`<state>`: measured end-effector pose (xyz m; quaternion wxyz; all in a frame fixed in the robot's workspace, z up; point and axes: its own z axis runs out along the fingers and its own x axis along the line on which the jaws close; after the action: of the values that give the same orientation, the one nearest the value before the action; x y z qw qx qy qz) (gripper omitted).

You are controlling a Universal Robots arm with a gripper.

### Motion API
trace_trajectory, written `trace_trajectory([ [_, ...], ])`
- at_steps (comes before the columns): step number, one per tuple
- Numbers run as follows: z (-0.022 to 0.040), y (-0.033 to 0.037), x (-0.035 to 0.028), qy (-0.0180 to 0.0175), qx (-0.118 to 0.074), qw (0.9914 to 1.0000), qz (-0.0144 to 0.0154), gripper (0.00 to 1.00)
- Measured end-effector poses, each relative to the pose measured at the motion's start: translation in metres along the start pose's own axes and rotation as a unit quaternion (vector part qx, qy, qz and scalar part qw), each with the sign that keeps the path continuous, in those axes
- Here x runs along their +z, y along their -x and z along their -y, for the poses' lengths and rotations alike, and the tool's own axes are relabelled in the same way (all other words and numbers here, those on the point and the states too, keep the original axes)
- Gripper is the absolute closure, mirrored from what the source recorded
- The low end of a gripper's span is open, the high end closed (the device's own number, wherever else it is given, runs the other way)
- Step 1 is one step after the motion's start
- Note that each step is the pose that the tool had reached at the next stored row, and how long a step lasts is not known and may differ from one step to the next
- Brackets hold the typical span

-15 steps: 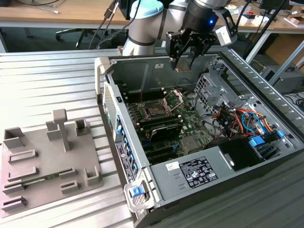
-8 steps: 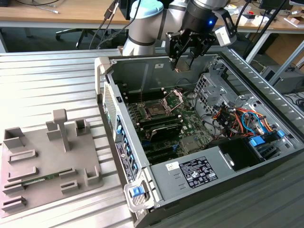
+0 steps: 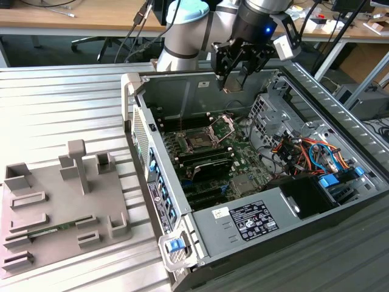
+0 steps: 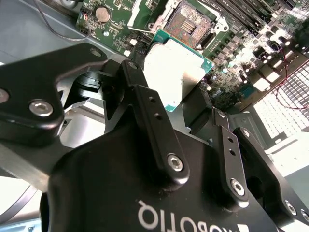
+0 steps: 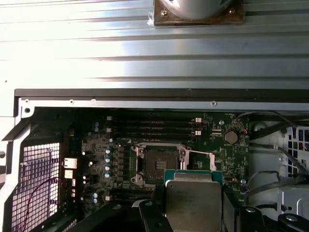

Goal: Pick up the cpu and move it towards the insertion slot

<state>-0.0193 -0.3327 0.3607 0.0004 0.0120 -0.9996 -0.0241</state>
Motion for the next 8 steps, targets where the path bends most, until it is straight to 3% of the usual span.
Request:
trace_trajectory([
  [8, -0.0022, 0.0001, 0.0029, -0.0001, 0.0, 1.0, 0.0, 0.45],
])
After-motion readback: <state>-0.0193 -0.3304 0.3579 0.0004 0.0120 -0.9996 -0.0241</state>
